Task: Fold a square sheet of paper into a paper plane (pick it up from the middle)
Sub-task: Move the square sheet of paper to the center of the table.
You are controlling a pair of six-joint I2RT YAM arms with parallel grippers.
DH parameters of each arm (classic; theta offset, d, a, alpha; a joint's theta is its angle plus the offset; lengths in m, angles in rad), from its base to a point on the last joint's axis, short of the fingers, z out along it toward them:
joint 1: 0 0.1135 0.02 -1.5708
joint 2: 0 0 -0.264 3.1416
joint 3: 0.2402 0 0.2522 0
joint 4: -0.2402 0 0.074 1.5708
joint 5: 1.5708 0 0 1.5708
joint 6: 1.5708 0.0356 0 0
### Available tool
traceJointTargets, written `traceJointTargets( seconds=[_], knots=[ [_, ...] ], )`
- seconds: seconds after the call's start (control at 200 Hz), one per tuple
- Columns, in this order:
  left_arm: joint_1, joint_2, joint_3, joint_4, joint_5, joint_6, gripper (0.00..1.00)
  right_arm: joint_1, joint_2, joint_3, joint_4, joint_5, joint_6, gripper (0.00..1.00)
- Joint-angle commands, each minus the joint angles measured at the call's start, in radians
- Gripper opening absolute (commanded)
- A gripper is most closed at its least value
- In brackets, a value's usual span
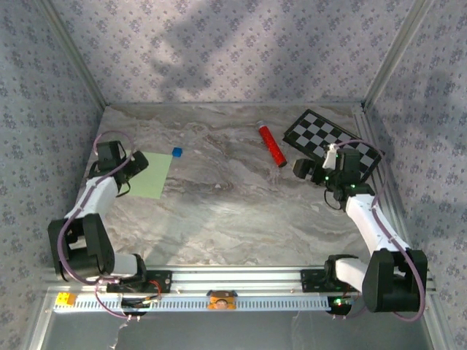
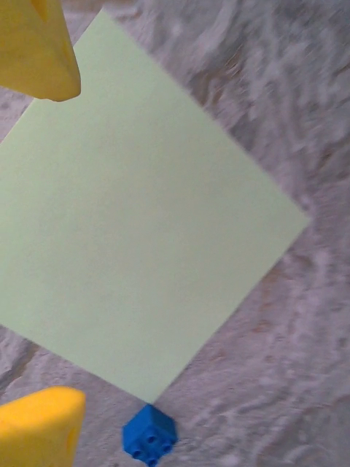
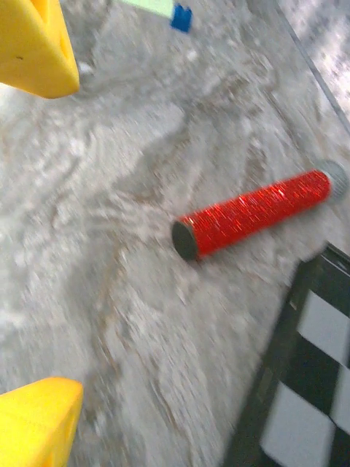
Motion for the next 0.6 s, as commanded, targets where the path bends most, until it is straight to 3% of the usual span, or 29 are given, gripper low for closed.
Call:
traceJointTargets(
  seconds=[0.0,0.275,0.6],
  knots=[
    [0.009,0.057,0.080,-0.100,0.067,-0.010,1.00,0.041,0.013,0.015,-0.040,-0.068,0.066,1.00],
    [0.008,0.267,0.233,-0.094,0.233,-0.021,1.00,0.128,0.047,0.006,-0.025,-0.013,0.116,1.00],
    [0.007,0.406,0.252,-0.109,0.287,-0.090,1.00,0.191,0.070,-0.022,-0.001,0.033,0.176,0.99]
  ],
)
